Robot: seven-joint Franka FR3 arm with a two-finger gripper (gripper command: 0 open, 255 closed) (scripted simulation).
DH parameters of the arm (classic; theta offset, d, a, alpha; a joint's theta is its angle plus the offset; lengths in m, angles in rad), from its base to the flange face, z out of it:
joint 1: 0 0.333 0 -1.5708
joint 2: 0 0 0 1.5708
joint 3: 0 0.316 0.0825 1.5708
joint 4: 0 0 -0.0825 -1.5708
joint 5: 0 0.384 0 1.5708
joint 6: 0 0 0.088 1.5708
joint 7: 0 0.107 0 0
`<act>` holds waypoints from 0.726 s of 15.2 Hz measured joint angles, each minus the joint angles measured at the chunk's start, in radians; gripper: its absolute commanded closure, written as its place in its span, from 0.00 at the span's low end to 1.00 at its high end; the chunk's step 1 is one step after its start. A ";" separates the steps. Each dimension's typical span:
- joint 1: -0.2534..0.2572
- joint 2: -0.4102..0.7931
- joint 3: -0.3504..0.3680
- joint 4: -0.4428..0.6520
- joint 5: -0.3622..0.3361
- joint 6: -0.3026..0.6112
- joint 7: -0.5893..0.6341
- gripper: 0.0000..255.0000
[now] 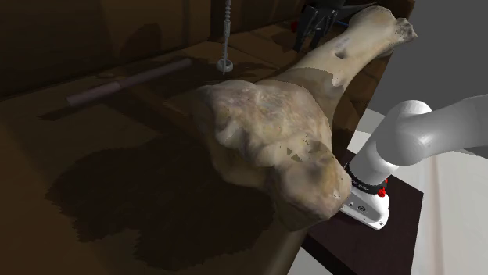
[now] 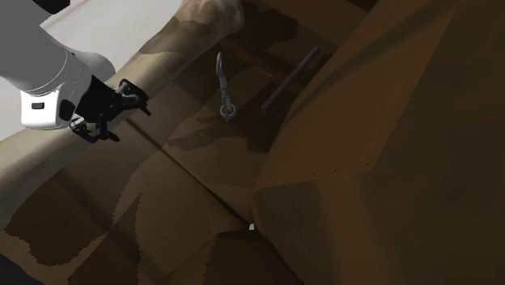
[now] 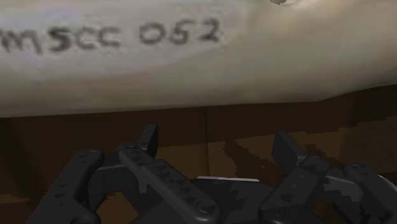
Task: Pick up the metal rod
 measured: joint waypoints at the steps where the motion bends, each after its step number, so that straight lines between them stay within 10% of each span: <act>1: 0.000 0.000 0.000 0.000 0.000 0.000 0.000 0.00; 11: -0.035 0.064 0.248 0.076 0.170 -0.035 0.512 0.00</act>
